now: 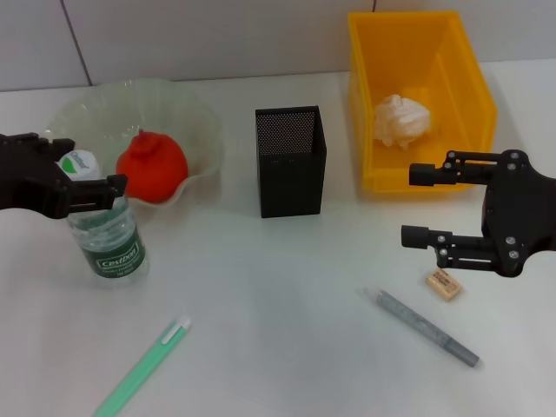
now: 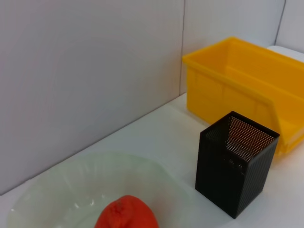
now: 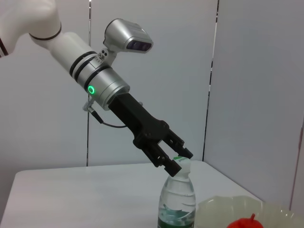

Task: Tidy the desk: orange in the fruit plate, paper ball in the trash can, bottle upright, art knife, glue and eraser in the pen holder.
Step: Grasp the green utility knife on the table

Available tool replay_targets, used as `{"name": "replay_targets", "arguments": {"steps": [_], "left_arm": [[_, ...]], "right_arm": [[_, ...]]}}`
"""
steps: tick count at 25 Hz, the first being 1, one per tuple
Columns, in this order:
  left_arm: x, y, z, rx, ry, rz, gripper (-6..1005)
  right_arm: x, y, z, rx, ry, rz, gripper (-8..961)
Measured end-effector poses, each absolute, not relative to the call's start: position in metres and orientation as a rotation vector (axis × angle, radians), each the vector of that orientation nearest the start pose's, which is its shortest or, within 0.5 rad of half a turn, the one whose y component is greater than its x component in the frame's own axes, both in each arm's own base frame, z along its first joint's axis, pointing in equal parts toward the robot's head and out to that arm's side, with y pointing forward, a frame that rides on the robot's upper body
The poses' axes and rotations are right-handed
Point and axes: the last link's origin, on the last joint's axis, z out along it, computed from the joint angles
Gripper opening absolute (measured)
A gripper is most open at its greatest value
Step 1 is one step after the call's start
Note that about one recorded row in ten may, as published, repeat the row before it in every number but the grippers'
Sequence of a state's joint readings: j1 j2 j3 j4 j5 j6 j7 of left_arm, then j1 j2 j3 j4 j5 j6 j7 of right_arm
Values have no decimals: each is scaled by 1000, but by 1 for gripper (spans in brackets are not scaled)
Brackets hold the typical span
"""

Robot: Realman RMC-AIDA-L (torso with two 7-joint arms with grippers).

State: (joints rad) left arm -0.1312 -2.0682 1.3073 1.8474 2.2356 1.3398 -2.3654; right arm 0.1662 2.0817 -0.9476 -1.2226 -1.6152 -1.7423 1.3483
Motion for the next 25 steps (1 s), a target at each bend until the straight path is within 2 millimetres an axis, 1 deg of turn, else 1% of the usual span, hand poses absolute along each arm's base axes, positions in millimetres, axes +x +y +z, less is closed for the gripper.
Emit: {"name": "replay_targets", "arguments": {"steps": [3,9,18,20,25], "left_arm": [[-182,303,76,-2423,-680,-135,788],[-179,302,77,-2434,-649,-165,807],[-180,305,82,-2410,-625,-176,807],[-180,308,86,-2375,-583,-190,807],[-177,308,85,-2384,-546,-202,808]], "right_arm": [[236,265,68,-2669,104,803,652],[236,264,68,-2671,105,805,652],[238,262,68,-2672,112,805,651],[238,262,68,-2672,114,805,651],[239,262,68,-2670,114,805,651]]}}
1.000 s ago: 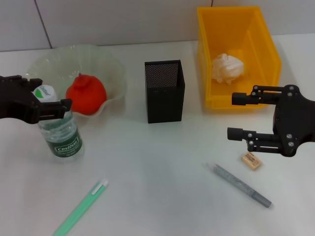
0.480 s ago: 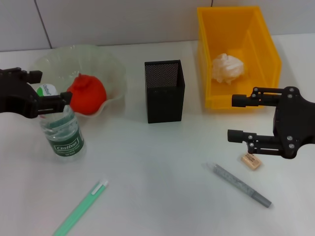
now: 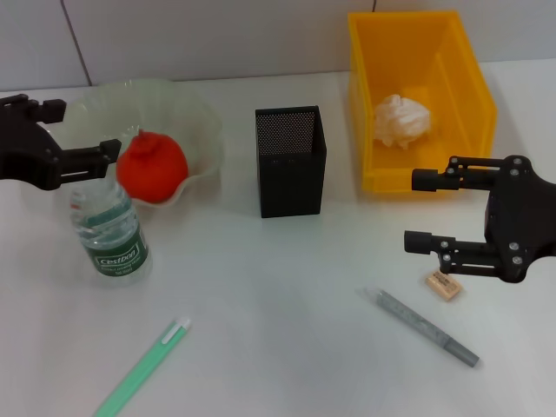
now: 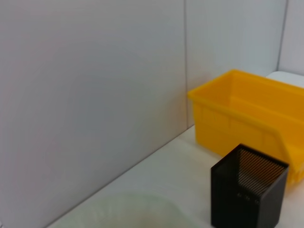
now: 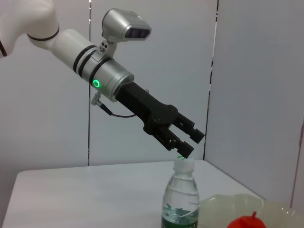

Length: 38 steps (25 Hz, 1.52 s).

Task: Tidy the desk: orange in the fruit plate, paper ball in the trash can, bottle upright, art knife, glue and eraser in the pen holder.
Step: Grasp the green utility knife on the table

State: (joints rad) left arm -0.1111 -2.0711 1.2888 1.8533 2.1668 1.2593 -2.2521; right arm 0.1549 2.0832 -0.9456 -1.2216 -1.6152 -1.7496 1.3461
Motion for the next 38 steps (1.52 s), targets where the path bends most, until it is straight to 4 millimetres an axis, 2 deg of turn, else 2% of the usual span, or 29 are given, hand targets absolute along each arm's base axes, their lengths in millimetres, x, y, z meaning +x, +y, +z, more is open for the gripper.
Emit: {"name": "replay_targets", "arguments": {"steps": [13,15,21,24,31,34,38], "left_arm": [[-160,303,84,-2446,-385,-332,807],[-152,300,77,-2493,-292,-379,807],[-142,287,50,-2633,-129,-332,806],[-141,283,43,-2676,-107,-308,806],[-145,275,30,-2752,-101,-223,806],[-150,267,19,-2813,-103,-134,805],[-158,264,12,-2834,-167,-60,805]], "right_arm": [[243,263,68,-2657,131,807,652],[243,263,68,-2656,133,805,652],[244,264,68,-2650,136,801,652],[244,265,68,-2645,139,797,652],[245,265,69,-2641,142,795,652],[245,266,69,-2637,143,792,651],[246,266,69,-2633,147,791,651]]}}
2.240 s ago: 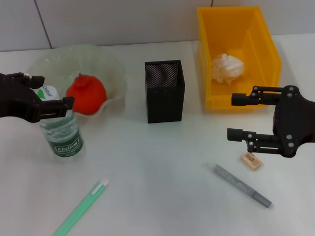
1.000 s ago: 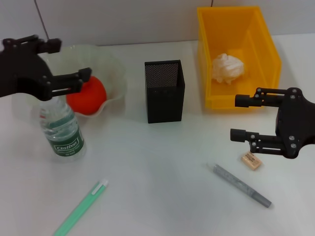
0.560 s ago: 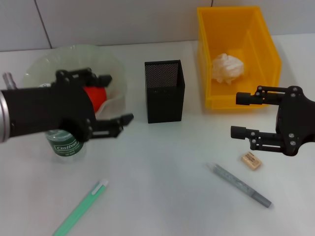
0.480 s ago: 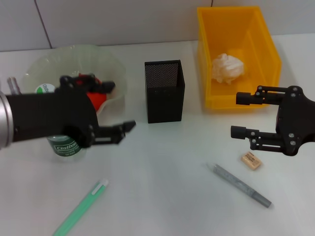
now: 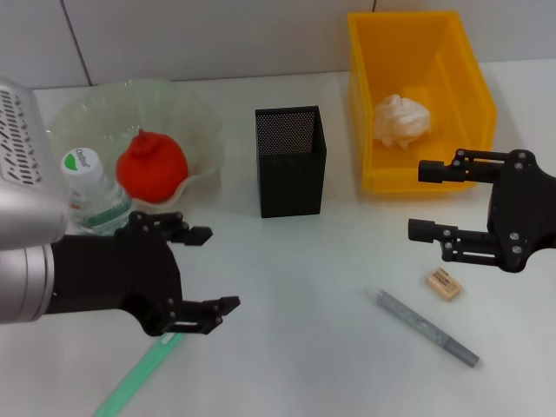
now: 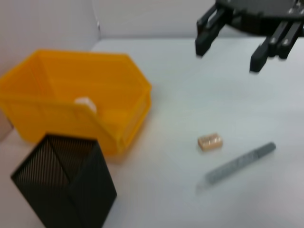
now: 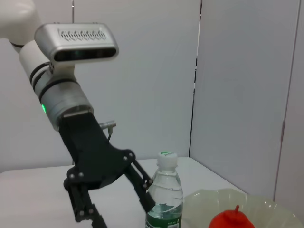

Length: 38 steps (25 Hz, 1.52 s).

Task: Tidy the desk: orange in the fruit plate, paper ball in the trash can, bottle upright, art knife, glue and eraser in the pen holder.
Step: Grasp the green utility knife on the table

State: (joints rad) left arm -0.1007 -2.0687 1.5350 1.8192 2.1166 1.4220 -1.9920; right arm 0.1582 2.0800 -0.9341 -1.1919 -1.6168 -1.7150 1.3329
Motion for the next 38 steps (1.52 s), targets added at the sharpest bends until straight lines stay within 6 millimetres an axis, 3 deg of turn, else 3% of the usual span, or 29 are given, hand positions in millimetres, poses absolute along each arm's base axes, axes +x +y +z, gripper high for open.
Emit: {"name": "replay_targets", "arguments": {"steps": [17,38], "left_arm": [[-175,274,-11,-2789,-439,243,804],[-170,280,-27,-2661,-634,448,802]], "right_arm": [[253,264,56,-2689,151,739,651],[254,261,50,-2760,148,695,651]]}}
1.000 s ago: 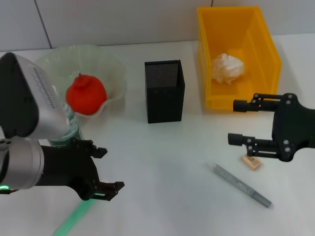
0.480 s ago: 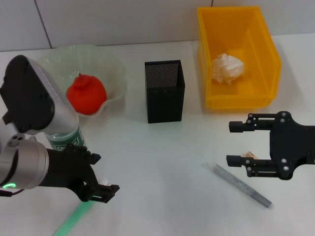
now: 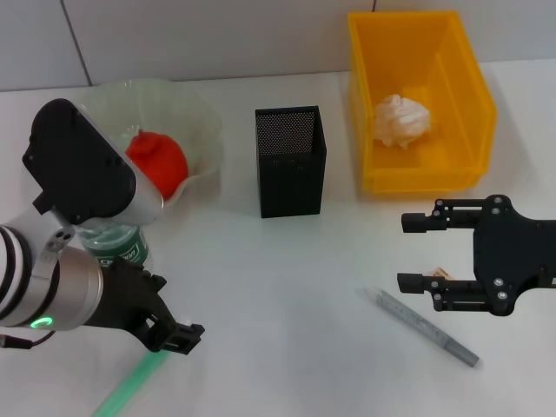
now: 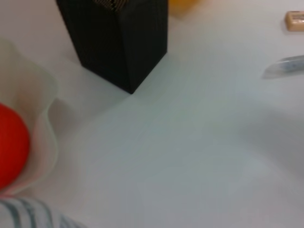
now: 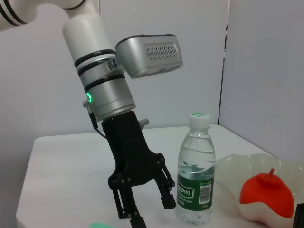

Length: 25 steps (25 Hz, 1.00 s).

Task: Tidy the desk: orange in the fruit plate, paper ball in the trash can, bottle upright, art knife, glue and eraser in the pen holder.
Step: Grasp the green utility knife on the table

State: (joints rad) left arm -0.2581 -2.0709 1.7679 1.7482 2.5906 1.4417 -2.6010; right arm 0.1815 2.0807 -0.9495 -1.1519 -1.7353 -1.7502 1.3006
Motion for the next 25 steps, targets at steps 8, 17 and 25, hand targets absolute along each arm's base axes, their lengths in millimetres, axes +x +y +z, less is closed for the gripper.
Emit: {"name": "replay_targets", "arguments": {"steps": [8,17,25], "left_arm": [[-171,280,-31,-2608,-759,506,801],[-160,284,-39,-2593,-814,557,801],[-148,281,-48,-2622,-770,615,801]], "right_arm": [[255,263,48,-2760,156,701,652],[255,265,47,-2755,157,709,652],[258,263,46,-2749,161,711,652]]}}
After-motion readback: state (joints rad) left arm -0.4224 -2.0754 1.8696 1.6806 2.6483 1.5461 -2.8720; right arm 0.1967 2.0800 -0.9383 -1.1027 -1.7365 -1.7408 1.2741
